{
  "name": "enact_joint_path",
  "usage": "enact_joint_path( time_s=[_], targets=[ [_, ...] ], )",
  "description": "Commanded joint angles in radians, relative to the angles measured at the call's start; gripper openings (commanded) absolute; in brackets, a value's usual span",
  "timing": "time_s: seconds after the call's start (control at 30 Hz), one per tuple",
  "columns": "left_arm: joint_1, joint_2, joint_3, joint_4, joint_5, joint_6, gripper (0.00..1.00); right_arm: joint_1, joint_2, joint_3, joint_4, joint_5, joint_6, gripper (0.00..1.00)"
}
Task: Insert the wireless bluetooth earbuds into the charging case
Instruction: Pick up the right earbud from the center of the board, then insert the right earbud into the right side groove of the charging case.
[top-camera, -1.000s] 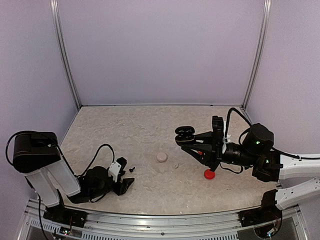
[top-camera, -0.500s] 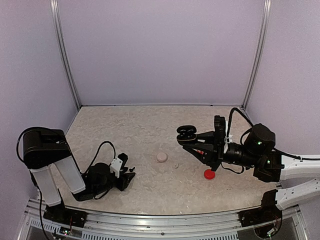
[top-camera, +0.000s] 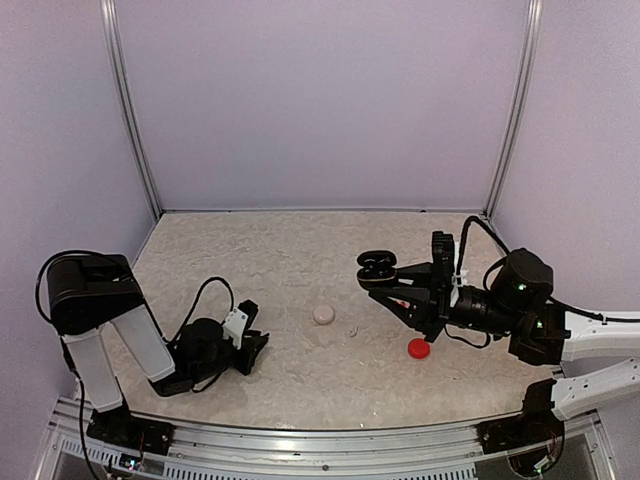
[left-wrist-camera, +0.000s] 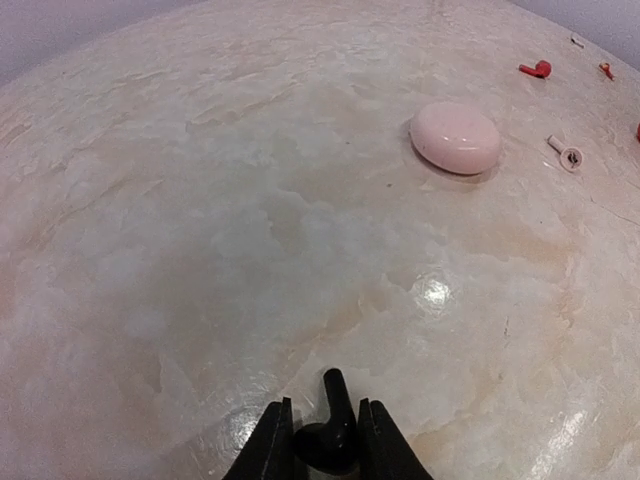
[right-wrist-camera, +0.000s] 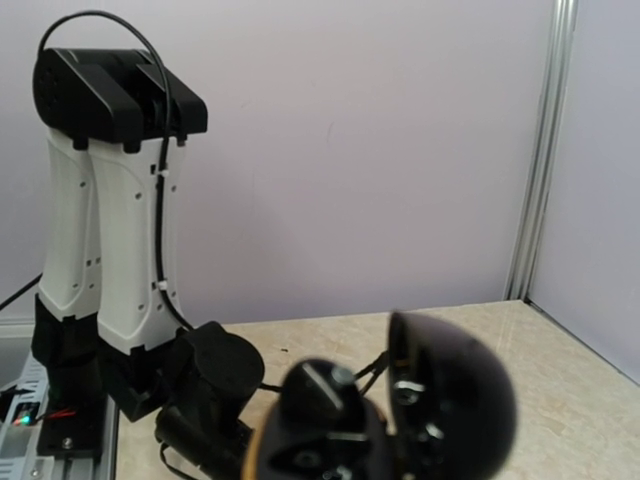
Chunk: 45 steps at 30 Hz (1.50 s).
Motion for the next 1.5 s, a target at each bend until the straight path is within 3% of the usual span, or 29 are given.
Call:
enact_joint_path(
  time_s=[0.0, 0.2, 0.53, 0.77, 1.13, 1.47],
  targets=[
    [-0.001, -0.003, -0.001, -0.115, 0.058, -0.01, 0.22, -0.01, -0.029, -0.018, 0.015, 0.008, -0.004, 0.0],
    [-0.034, -0.143, 0.018, -0.243, 0.073, -0.034, 0.15, -0.012, -0.038, -0.024, 0.011, 0.01, -0.006, 0.0],
    [-0.135, -0.575, 0.161, -0.761, 0.102, -0.051, 0.14, -0.014, -0.022, -0.035, -0.014, 0.014, -0.083, 0.0],
    [-0.226, -0.765, 0.322, -1.069, 0.101, -0.091, 0.13, -0.017, 0.013, -0.039, 0.005, -0.015, -0.124, 0.0],
    [-0.42, -0.837, 0.59, -1.406, 0.068, -0.12, 0.12, -0.019, 0.087, -0.063, 0.084, -0.091, -0.207, 0.0],
    [-0.571, -0.741, 0.825, -1.564, -0.011, -0.115, 0.13, -0.02, 0.159, -0.053, 0.105, -0.169, -0.249, 0.0]
  ],
)
